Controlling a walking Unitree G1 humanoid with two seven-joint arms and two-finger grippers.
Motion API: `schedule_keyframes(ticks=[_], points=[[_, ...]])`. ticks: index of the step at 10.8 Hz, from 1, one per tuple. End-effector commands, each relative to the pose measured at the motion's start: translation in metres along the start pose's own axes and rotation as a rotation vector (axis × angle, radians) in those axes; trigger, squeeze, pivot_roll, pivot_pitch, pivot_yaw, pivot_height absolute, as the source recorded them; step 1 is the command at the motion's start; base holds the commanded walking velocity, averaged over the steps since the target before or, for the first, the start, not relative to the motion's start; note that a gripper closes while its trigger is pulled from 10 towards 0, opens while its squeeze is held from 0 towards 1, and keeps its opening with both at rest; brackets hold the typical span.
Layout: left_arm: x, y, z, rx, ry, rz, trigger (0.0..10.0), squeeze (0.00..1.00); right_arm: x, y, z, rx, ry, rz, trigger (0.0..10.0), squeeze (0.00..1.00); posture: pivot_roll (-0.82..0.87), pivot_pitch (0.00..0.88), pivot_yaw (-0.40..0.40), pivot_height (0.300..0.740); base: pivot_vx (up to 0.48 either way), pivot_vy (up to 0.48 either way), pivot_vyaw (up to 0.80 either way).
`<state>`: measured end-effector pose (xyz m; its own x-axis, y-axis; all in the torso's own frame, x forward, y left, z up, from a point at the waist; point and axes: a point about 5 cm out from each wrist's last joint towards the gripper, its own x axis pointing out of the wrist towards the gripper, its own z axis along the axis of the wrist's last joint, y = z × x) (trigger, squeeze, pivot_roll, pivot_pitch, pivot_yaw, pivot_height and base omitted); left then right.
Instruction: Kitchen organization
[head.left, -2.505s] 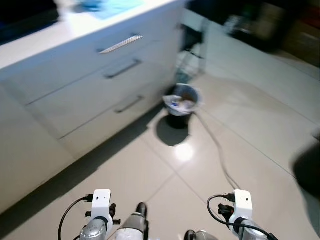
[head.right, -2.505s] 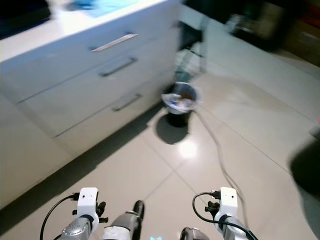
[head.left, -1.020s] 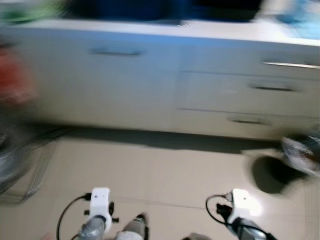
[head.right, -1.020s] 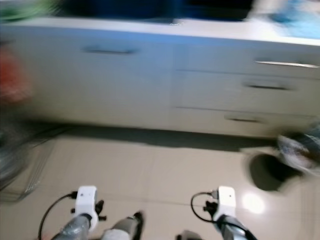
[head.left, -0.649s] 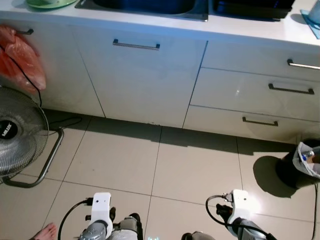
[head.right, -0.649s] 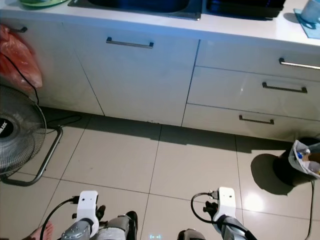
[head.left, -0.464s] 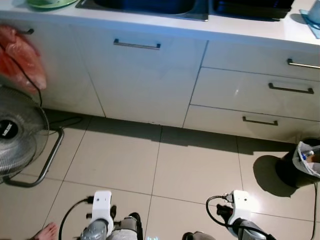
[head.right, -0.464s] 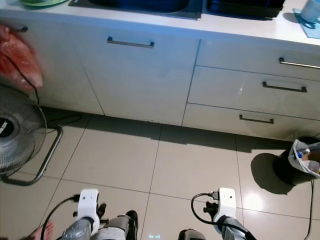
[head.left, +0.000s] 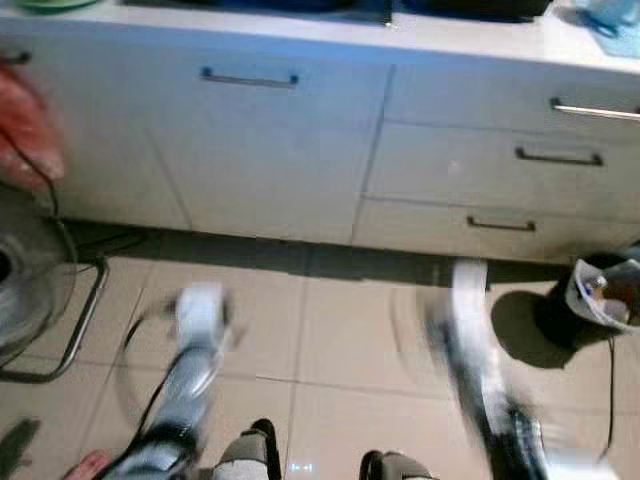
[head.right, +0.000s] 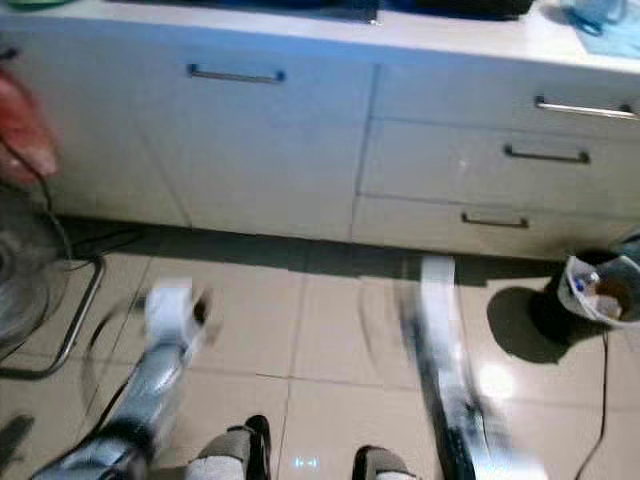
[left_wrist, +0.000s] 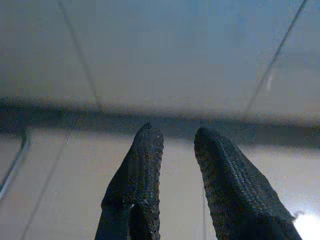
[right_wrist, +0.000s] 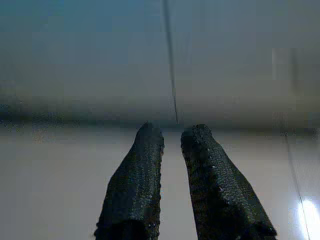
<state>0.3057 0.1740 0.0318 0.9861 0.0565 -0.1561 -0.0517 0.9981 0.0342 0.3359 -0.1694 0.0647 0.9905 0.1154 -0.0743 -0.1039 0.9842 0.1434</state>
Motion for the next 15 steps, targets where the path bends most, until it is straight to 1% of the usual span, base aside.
schedule_keyframes(ticks=[1,2,3,4,5,6,7,8,9,10,11,12,13,15], points=[[-0.001,0.007,0.004,0.017,-0.039,0.023,10.0,0.00,-0.009,-0.008,-0.009,0.015,0.008,-0.027,10.0,0.00,0.13,0.203,-0.022,0.740,0.000,0.000,0.00],[0.008,0.001,0.033,0.022,-0.171,0.005,10.0,0.00,0.006,-0.002,0.026,0.013,-0.144,0.000,10.0,0.00,0.13,0.204,-0.023,0.740,0.000,0.000,0.00],[0.013,-0.003,0.052,0.014,-0.247,0.000,10.0,0.00,0.014,0.006,0.047,0.010,-0.227,0.028,10.0,0.00,0.13,0.204,-0.023,0.740,0.000,0.000,0.00],[0.016,-0.006,0.060,0.001,-0.272,-0.008,10.0,0.00,0.017,0.012,0.053,0.019,-0.247,0.049,10.0,0.00,0.13,0.205,-0.023,0.740,0.000,0.000,0.00],[0.016,-0.007,0.050,-0.008,-0.209,-0.018,10.0,0.00,0.017,0.014,0.039,0.000,-0.168,0.060,10.0,0.00,0.13,0.204,-0.024,0.740,0.000,0.000,0.00],[0.008,-0.005,0.017,0.017,-0.064,-0.030,10.0,0.00,0.004,0.007,0.002,-0.018,0.016,0.043,10.0,0.00,0.13,0.204,-0.025,0.740,0.000,0.000,0.00],[-0.007,0.000,-0.017,0.034,0.092,-0.023,10.0,0.00,-0.018,0.001,-0.041,-0.044,0.227,0.032,10.0,0.00,0.13,0.205,-0.026,0.740,0.000,0.000,0.00],[-0.019,0.004,-0.037,0.036,0.185,-0.021,10.0,0.00,-0.037,-0.004,-0.068,-0.041,0.350,0.006,10.0,0.00,0.12,0.206,-0.026,0.740,0.000,0.000,0.00],[-0.038,0.009,-0.066,0.030,0.324,-0.009,10.0,0.00,-0.069,-0.012,-0.102,-0.027,0.521,-0.040,10.0,0.00,0.13,0.205,-0.026,0.740,0.000,0.000,0.00],[-0.055,0.014,-0.086,0.046,0.432,0.015,10.0,0.00,-0.092,-0.016,-0.122,-0.022,0.634,-0.070,10.0,0.00,0.13,0.204,-0.028,0.740,0.000,0.000,0.00],[-0.082,0.022,-0.113,0.056,0.585,0.045,10.0,0.00,-0.123,-0.020,-0.146,-0.038,0.784,-0.088,10.0,0.00,0.12,0.202,-0.026,0.740,0.000,0.000,0.00],[-0.095,0.025,-0.124,0.042,0.644,0.063,10.0,0.00,-0.136,-0.022,-0.153,-0.020,0.824,-0.109,10.0,0.00,0.12,0.199,-0.027,0.740,0.000,0.000,0.00],[-0.100,0.026,-0.128,0.020,0.673,0.084,10.0,0.00,-0.140,-0.021,-0.155,-0.013,0.831,-0.100,10.0,0.00,0.12,0.199,-0.027,0.740,0.000,0.000,0.00],[-0.101,0.026,-0.129,0.014,0.683,0.087,10.0,0.00,-0.137,-0.018,-0.155,-0.007,0.828,-0.097,10.0,0.00,0.11,0.193,-0.030,0.740,0.000,0.000,0.00]])
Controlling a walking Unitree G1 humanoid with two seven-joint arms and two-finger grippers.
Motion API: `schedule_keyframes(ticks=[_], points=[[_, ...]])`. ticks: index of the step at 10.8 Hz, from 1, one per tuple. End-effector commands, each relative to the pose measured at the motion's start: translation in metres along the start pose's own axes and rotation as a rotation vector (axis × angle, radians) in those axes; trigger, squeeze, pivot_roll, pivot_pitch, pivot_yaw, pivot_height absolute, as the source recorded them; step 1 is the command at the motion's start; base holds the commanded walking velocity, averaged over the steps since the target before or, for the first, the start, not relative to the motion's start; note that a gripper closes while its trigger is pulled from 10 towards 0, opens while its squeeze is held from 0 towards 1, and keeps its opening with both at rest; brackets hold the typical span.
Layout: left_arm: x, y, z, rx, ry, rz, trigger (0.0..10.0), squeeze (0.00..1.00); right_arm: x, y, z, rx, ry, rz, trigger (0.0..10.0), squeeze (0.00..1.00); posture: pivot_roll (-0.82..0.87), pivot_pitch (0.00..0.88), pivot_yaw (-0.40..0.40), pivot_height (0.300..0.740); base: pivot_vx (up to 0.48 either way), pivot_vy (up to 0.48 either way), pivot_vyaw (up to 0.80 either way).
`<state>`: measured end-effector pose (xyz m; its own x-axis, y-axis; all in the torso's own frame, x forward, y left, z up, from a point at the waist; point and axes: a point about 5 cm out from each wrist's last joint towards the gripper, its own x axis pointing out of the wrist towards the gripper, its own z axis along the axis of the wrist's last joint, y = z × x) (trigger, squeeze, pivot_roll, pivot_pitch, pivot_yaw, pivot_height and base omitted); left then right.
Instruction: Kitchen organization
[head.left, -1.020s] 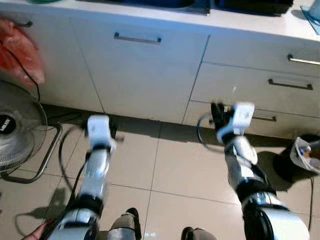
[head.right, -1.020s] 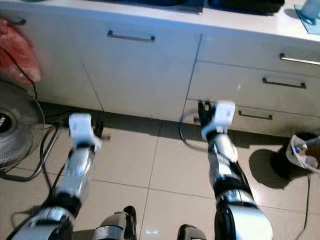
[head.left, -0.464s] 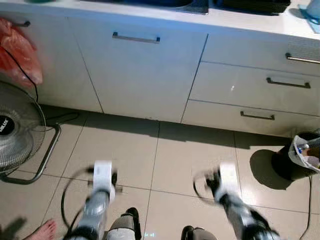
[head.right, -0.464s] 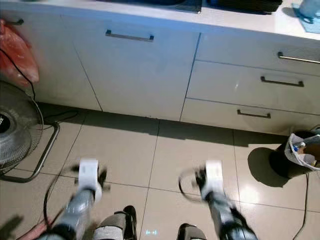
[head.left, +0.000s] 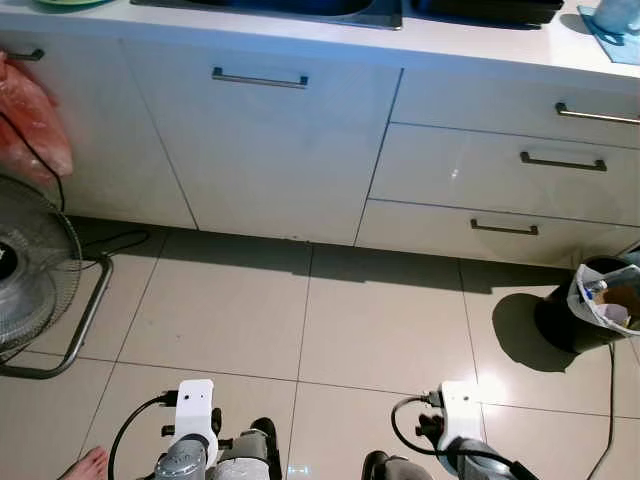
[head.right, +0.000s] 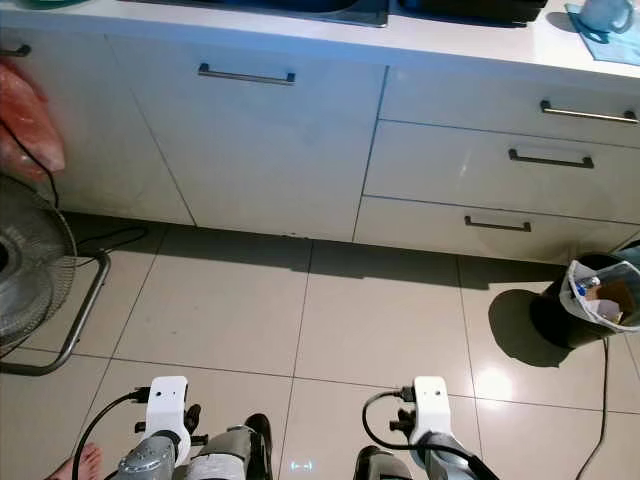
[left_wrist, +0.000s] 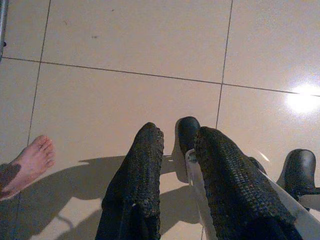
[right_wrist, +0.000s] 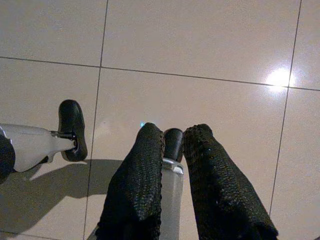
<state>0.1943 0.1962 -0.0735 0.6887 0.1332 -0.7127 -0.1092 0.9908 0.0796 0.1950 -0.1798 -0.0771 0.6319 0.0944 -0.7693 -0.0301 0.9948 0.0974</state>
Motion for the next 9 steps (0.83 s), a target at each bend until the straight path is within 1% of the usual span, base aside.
schedule_keyframes(ticks=[1,2,4,5,6,9], points=[[-0.003,0.001,-0.011,-0.005,0.041,0.013,10.0,0.00,-0.001,0.000,-0.006,0.002,0.027,0.004,10.0,0.00,0.12,0.190,-0.030,0.740,0.000,0.000,0.00],[-0.003,0.001,-0.012,-0.012,0.045,0.009,10.0,0.00,-0.001,0.002,-0.007,0.001,0.032,0.010,10.0,0.00,0.12,0.187,-0.029,0.740,0.000,0.000,0.00],[-0.003,0.001,-0.013,-0.022,0.054,0.007,10.0,0.00,-0.001,0.005,-0.011,-0.001,0.044,0.024,10.0,0.00,0.12,0.187,-0.030,0.740,0.000,0.431,0.00],[-0.005,0.001,-0.018,-0.020,0.072,0.009,10.0,0.00,-0.002,0.005,-0.012,0.000,0.047,0.026,10.0,0.00,0.12,0.191,-0.031,0.740,0.000,0.480,0.00],[-0.008,0.003,-0.028,-0.016,0.107,0.012,10.0,0.00,-0.002,0.005,-0.014,0.007,0.050,0.027,10.0,0.00,0.12,0.200,-0.031,0.740,0.000,0.480,0.00],[-0.005,-0.001,-0.019,-0.013,0.069,0.009,10.0,0.00,-0.002,0.005,-0.015,0.011,0.055,0.033,10.0,0.00,0.12,0.214,-0.036,0.740,0.000,0.480,0.00]])
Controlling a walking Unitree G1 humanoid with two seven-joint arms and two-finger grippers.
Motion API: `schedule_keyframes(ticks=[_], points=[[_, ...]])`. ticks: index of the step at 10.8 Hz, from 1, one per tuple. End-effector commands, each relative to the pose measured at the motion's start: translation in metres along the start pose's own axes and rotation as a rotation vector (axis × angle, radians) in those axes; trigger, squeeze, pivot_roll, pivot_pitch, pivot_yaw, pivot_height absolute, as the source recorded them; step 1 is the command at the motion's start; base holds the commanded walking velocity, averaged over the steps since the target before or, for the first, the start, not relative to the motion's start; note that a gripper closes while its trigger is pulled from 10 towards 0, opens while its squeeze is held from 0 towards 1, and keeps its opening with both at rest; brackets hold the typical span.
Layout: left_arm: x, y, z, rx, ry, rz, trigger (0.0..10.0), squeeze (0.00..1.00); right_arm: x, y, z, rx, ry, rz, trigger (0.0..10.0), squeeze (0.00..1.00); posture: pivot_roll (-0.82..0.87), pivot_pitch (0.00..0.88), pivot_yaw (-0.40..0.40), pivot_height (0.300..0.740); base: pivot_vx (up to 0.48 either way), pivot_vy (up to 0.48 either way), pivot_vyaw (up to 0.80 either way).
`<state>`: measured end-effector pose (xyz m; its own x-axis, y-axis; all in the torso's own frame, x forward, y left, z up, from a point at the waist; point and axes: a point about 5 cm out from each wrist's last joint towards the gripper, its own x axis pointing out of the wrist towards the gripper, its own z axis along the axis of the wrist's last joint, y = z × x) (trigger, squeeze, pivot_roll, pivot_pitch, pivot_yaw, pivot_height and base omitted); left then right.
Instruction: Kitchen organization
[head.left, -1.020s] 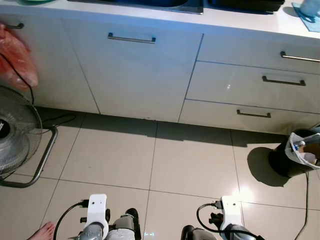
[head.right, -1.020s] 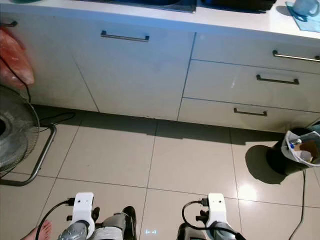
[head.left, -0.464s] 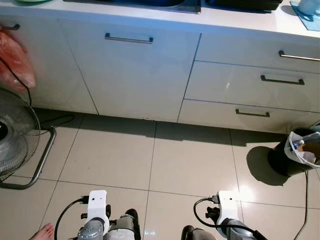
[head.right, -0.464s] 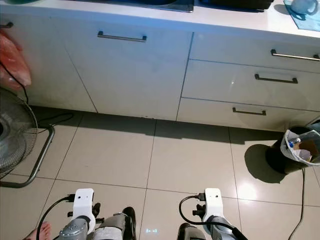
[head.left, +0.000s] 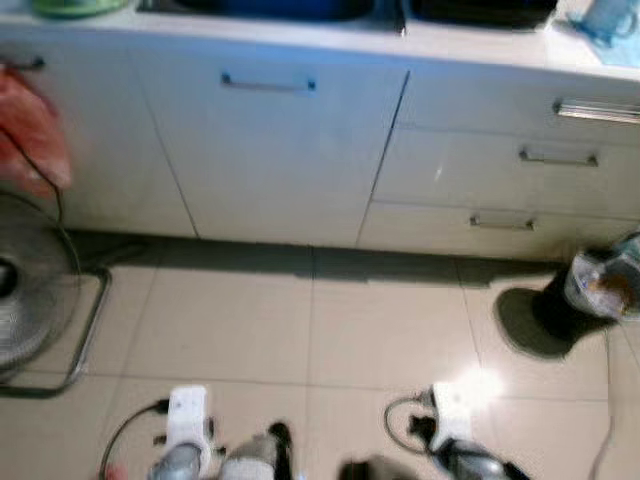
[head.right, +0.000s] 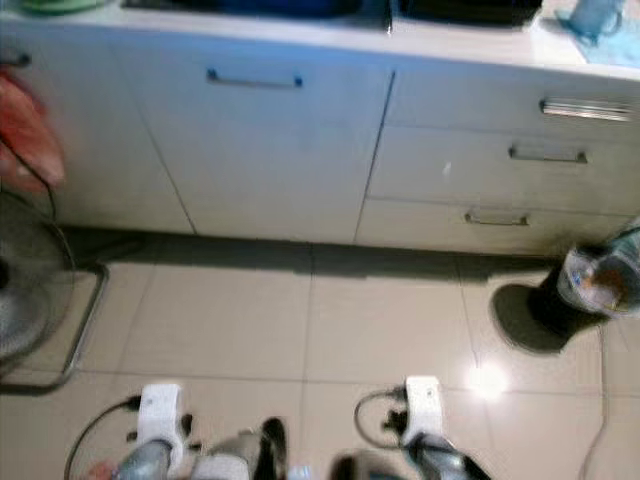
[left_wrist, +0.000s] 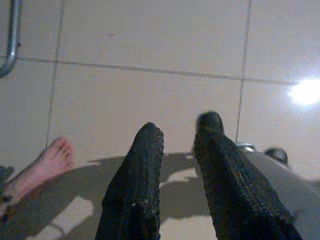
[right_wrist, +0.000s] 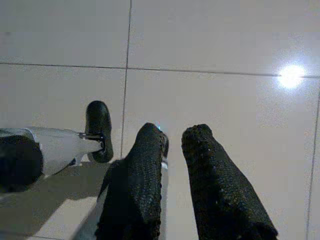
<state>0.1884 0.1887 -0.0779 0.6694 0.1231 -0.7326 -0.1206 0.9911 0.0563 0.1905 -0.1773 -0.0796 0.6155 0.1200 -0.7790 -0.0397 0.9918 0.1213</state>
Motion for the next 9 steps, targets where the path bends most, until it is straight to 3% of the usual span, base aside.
schedule_keyframes(ticks=[1,3,9], points=[[-0.0031,0.0044,-0.0109,0.012,0.032,0.017,10.0,0.00,-0.0015,0.0022,-0.0103,0.007,0.035,0.011,10.0,0.00,0.12,0.217,-0.036,0.740,0.000,0.480,0.00],[-0.0023,0.0026,-0.0069,0.007,0.011,0.016,10.0,0.00,-0.0018,0.0018,-0.0110,0.008,0.037,0.014,10.0,0.00,0.13,0.224,-0.041,0.740,0.000,0.386,0.00],[-0.0020,-0.0017,-0.0036,0.002,-0.014,0.022,10.0,0.00,-0.0018,0.0011,-0.0097,0.015,0.032,0.020,10.0,0.00,0.13,0.230,-0.047,0.740,0.000,0.000,0.00]])
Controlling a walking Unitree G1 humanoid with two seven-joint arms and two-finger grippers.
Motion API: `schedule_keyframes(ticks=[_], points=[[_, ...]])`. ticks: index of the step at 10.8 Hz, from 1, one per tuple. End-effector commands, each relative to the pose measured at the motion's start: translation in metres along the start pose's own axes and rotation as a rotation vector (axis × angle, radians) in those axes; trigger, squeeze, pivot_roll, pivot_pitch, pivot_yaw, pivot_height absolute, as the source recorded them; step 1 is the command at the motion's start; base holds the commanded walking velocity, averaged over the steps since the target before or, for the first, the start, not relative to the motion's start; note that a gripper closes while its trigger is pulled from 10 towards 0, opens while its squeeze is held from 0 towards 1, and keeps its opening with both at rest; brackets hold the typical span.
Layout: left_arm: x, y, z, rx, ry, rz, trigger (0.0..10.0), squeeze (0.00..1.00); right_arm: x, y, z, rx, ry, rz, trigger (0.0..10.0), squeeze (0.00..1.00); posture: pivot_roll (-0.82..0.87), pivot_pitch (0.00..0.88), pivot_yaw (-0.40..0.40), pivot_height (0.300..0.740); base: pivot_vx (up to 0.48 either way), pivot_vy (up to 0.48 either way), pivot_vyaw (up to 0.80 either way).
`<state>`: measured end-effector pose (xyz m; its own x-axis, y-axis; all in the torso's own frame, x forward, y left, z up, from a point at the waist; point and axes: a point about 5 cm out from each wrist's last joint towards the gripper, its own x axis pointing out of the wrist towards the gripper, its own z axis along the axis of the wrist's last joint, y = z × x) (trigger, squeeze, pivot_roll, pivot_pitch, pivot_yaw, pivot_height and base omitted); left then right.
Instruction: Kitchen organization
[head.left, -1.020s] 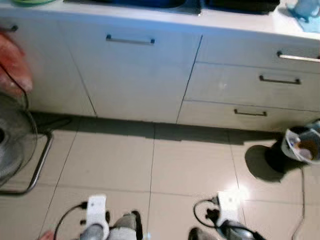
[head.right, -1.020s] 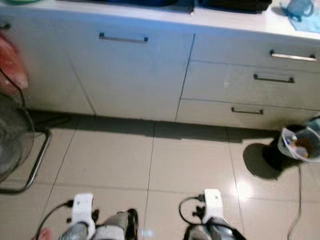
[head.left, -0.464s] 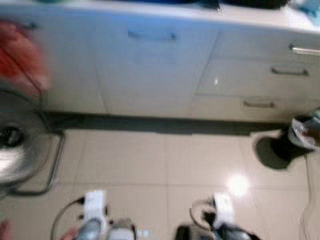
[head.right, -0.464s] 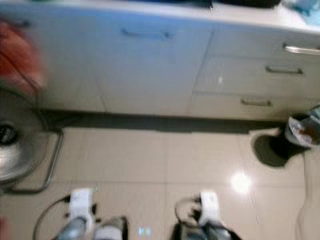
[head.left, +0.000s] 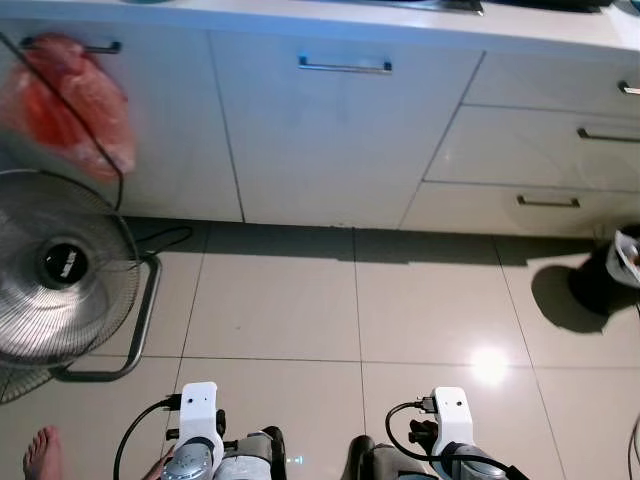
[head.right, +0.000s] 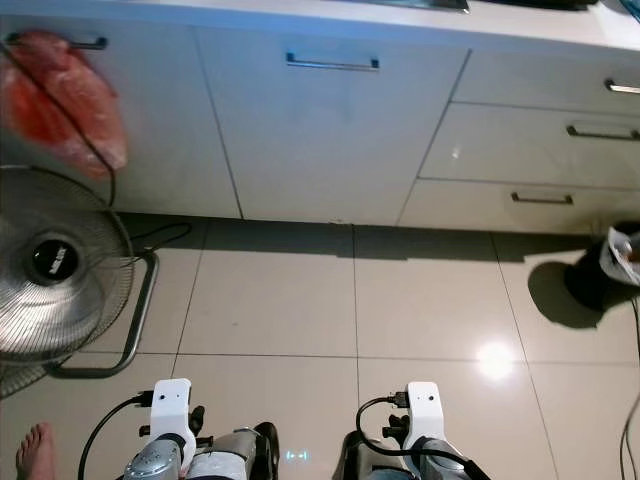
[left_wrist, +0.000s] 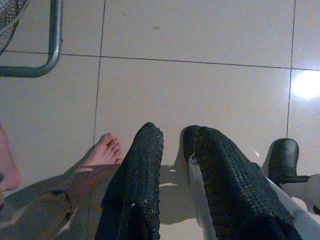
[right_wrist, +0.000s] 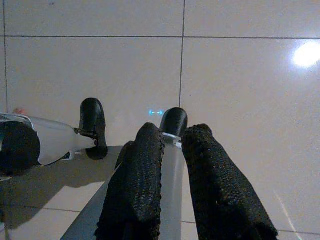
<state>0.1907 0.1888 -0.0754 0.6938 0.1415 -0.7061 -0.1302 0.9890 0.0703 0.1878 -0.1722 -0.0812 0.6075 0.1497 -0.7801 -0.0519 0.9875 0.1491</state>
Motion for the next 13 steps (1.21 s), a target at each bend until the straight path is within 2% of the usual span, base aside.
schedule_keyframes(ticks=[1,13], points=[[-0.0022,-0.0009,-0.0072,0.011,0.022,0.007,10.0,0.00,-0.0020,-0.0036,-0.0065,0.009,0.023,-0.009,10.0,0.00,0.13,0.231,-0.046,0.740,0.247,0.000,0.00],[-0.0022,0.0026,-0.0088,0.024,0.035,0.021,10.0,0.00,-0.0003,0.0009,-0.0036,0.014,0.014,0.004,10.0,0.00,0.14,0.226,-0.043,0.740,0.415,0.000,0.00]])
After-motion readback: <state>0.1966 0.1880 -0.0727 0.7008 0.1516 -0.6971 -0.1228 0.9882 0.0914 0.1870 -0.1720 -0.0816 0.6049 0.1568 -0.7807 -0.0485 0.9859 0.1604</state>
